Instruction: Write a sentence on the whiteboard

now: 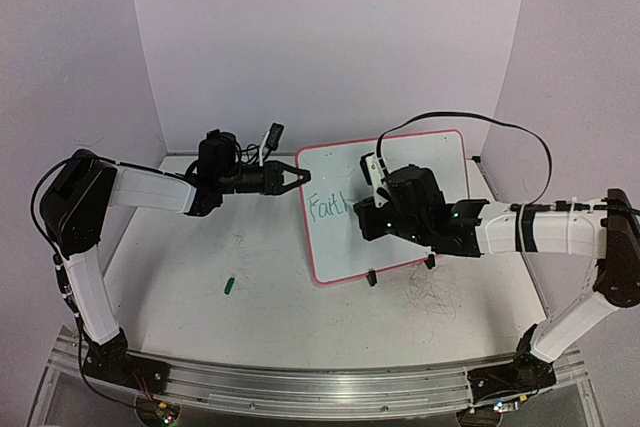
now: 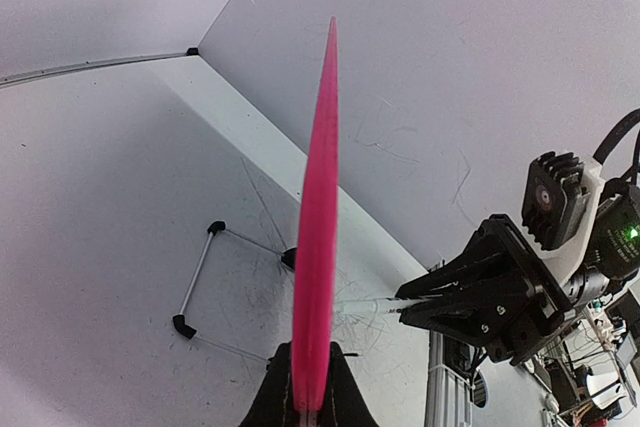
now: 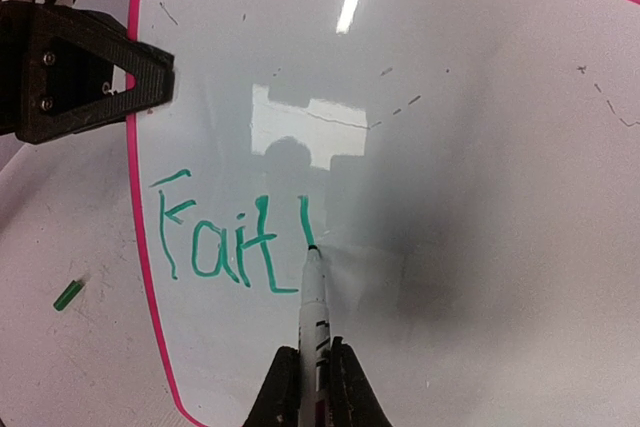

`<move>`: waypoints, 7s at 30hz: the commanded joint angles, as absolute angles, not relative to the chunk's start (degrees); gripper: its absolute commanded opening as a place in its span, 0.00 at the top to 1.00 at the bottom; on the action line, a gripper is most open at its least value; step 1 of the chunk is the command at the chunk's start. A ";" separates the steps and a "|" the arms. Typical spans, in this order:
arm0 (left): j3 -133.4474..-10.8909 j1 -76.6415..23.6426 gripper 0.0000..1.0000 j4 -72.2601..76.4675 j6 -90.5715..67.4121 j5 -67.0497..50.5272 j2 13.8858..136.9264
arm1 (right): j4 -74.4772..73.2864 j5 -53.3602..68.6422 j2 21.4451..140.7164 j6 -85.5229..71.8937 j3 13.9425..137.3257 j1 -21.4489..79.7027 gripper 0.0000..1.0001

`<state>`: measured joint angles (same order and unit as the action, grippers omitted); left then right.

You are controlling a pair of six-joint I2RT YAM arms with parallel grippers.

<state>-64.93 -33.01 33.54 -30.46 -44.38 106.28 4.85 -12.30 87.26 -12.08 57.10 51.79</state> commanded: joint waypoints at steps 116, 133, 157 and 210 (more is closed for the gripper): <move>-65.66 -34.89 0.74 31.80 -30.36 -40.23 105.48 | 3.10 -6.32 70.92 -8.55 54.10 44.19 1.00; -65.94 -34.12 0.95 30.59 -28.01 -41.84 107.04 | 3.08 -2.13 73.49 -6.72 54.39 44.16 1.00; -68.62 -32.46 1.00 24.49 -23.57 -44.95 108.03 | 1.59 -0.47 77.27 -5.33 55.21 44.32 1.00; -68.22 -33.57 1.00 23.38 -27.12 -40.06 106.08 | 3.15 -9.23 80.62 -5.71 55.89 48.04 1.00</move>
